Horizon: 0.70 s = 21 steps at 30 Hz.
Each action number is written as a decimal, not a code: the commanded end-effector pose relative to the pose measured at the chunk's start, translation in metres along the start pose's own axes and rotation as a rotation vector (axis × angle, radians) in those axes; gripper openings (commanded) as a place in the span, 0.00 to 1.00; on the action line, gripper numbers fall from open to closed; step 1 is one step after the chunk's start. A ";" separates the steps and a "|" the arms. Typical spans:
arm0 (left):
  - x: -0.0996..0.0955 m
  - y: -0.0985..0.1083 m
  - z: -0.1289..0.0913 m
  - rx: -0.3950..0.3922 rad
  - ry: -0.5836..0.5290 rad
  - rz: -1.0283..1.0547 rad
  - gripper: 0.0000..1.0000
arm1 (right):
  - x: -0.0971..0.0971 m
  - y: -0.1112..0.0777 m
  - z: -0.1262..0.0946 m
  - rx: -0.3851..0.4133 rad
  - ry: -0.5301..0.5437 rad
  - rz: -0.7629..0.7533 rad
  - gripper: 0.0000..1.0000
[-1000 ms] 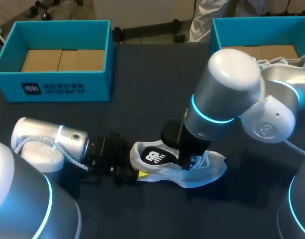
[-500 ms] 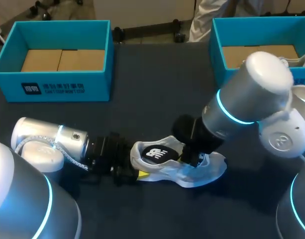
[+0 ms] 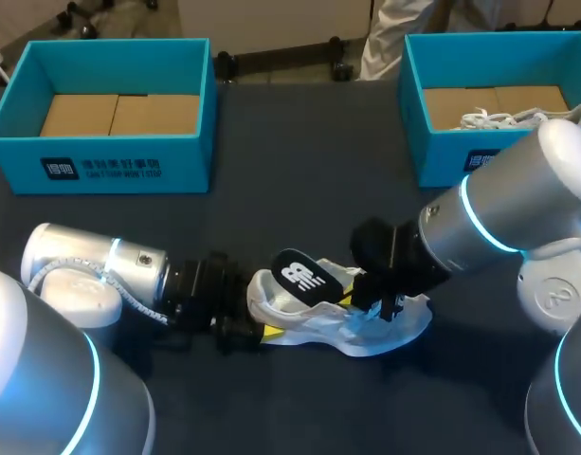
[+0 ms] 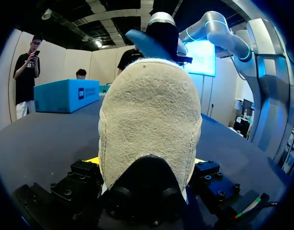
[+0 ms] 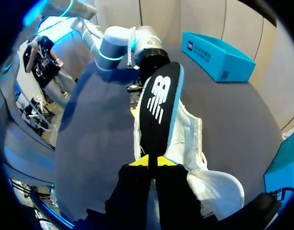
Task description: Take the shoe out of the shoebox, open the shoe tongue, remove and reinsert the insole, then place the shoe into the shoebox
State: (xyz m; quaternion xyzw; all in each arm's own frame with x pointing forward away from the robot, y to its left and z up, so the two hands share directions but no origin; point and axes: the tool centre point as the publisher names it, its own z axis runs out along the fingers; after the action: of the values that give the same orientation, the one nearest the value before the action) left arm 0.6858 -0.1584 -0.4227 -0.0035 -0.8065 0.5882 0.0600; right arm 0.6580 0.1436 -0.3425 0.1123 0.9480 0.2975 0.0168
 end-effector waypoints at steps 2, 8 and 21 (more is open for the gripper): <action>0.000 0.001 0.001 -0.001 -0.003 0.000 0.00 | 0.004 0.009 0.002 0.013 0.018 -0.031 0.26; 0.000 0.001 0.001 -0.001 -0.003 0.000 0.00 | 0.006 0.018 -0.003 0.026 0.008 -0.052 0.47; 0.000 0.001 0.001 -0.001 -0.003 0.000 0.00 | 0.004 0.032 -0.012 0.152 -0.034 -0.052 0.50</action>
State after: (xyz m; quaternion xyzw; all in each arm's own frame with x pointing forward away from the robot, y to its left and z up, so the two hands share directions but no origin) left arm 0.6858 -0.1586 -0.4225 -0.0035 -0.8064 0.5884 0.0600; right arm 0.6562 0.1570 -0.3199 0.0884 0.9593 0.2661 0.0334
